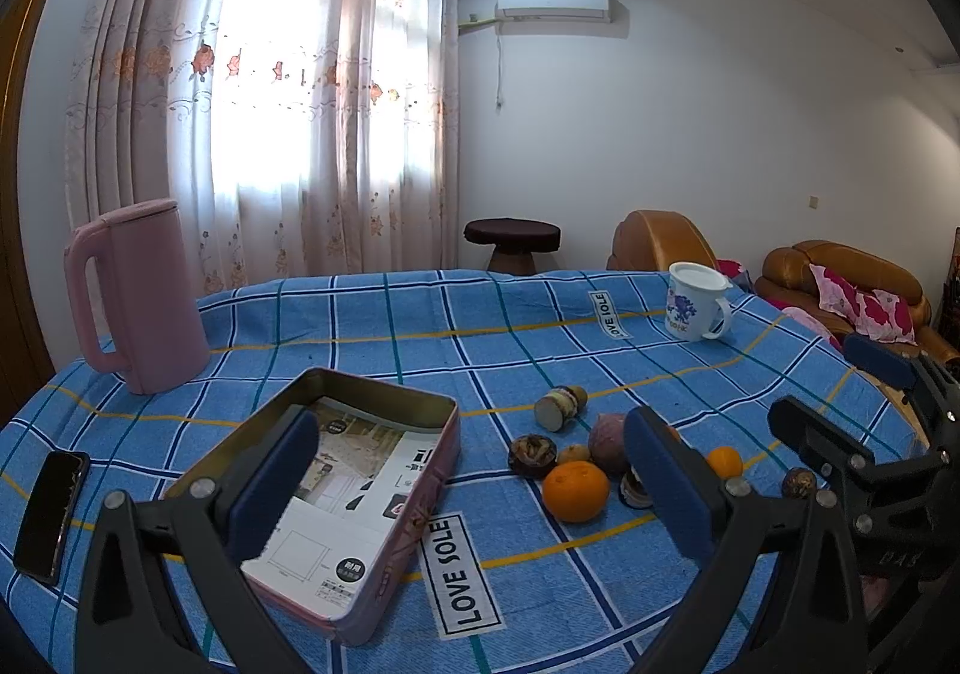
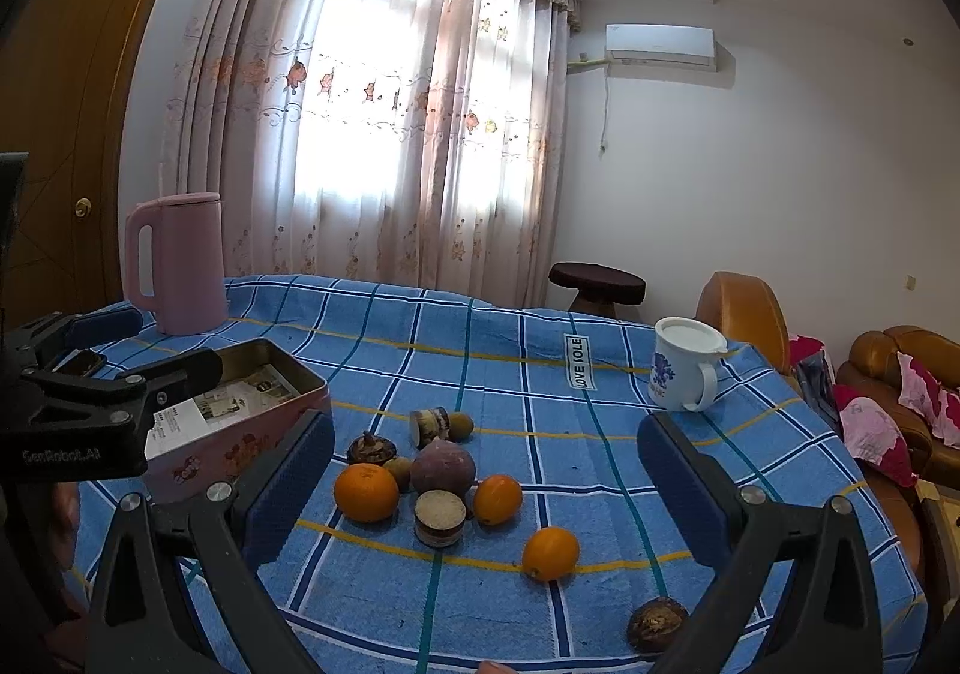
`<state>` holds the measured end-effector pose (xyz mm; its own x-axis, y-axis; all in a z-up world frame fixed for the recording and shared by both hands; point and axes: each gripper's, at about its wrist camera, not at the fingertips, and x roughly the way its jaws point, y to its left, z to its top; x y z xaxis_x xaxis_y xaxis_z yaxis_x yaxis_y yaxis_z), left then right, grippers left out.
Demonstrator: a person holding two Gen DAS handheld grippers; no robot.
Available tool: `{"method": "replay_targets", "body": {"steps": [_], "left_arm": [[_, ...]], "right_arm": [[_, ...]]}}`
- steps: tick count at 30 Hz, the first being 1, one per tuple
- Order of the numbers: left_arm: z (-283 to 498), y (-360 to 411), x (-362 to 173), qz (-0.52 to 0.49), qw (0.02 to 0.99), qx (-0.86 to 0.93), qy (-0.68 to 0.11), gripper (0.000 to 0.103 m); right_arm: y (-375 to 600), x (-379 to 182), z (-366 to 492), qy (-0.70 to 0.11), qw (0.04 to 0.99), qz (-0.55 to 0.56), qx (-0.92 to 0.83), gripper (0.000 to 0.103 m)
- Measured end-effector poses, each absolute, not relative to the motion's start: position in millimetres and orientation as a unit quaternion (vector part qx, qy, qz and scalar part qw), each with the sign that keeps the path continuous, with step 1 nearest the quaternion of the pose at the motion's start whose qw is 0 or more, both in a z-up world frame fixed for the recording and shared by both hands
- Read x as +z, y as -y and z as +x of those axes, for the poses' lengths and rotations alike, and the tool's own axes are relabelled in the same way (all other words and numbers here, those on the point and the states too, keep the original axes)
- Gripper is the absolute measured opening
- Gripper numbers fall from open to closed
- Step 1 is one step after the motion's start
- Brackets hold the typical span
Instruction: Organize fruits
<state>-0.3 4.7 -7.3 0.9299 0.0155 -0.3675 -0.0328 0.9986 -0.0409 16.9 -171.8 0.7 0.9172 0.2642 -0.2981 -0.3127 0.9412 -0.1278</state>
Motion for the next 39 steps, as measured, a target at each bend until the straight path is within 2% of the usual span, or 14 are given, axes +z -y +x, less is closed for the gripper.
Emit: {"method": "replay_targets", "body": {"steps": [39], "left_arm": [[0.8, 2.2, -15.0, -0.023, 0.981, 0.010, -0.193, 0.103]], "right_arm": [[173.9, -6.1, 19.4, -0.154, 0.973, -0.087, 0.151, 0.102]]}}
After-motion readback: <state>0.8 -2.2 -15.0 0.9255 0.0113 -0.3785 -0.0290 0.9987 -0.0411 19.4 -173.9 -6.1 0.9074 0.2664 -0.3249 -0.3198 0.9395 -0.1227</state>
